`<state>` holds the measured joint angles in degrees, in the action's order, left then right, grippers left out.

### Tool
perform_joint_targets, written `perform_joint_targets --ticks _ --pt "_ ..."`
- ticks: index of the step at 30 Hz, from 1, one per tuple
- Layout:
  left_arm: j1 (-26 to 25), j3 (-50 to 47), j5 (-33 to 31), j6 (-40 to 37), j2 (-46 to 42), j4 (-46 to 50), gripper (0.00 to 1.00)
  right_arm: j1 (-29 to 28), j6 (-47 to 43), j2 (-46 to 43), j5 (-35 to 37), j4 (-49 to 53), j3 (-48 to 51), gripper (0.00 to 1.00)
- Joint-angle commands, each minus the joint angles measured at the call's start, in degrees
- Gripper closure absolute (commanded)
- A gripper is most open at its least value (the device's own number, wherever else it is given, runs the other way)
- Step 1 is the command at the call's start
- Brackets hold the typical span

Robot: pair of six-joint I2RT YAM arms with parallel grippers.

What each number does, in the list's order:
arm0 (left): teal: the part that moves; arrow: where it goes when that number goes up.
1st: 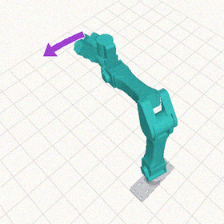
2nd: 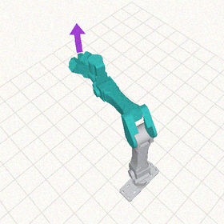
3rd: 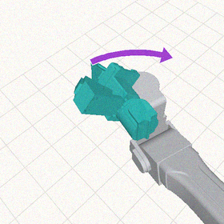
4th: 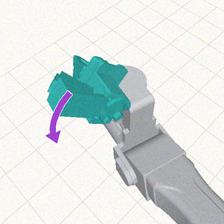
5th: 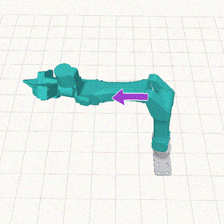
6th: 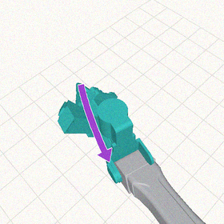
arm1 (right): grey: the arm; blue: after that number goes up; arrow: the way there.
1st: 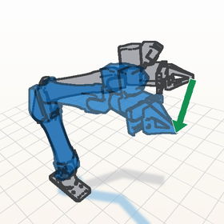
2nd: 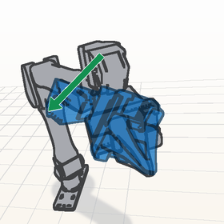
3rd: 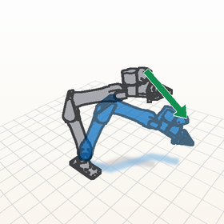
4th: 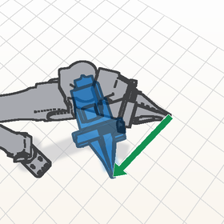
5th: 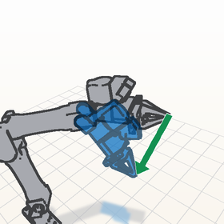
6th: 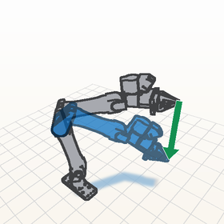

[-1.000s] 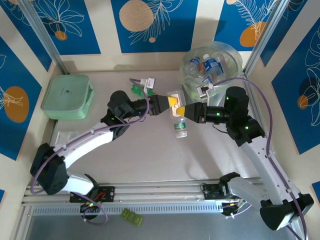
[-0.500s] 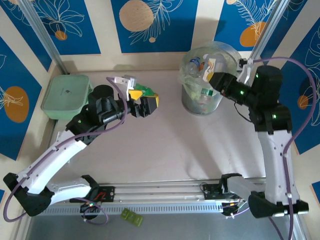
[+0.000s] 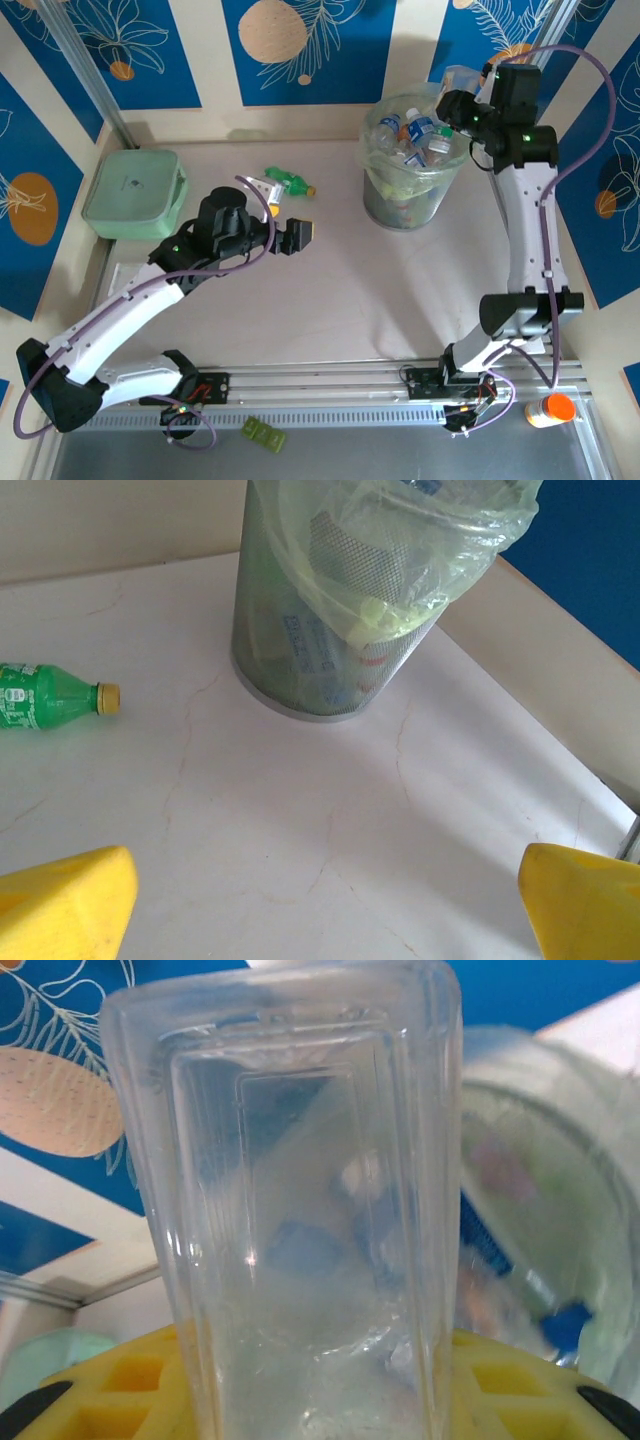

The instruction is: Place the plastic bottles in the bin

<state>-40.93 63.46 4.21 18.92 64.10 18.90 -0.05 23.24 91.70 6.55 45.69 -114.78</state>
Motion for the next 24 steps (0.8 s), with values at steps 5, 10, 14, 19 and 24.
perform_joint_targets --ticks 5,10,14,19,24 --pt "0.5 -1.2 0.4 -1.3 0.6 -2.7 0.03 -4.9 -15.5 7.5 5.0 2.0 -6.7 0.59" --pt "1.0 -1.5 0.8 -0.7 0.8 -3.2 0.03 -8.2 -19.0 11.1 4.8 2.6 -7.5 0.59" --pt "1.5 -1.5 1.2 -0.4 0.7 -3.2 0.03 -9.9 -19.6 14.3 6.7 5.8 -9.1 0.59" --pt "1.7 -1.8 1.0 -0.1 0.5 -3.3 0.03 -10.4 -19.5 15.6 8.2 8.1 -7.4 0.59" --pt "2.1 -1.9 0.5 0.4 0.8 -3.3 0.02 -10.9 -18.7 16.5 11.4 10.5 -8.4 0.5"
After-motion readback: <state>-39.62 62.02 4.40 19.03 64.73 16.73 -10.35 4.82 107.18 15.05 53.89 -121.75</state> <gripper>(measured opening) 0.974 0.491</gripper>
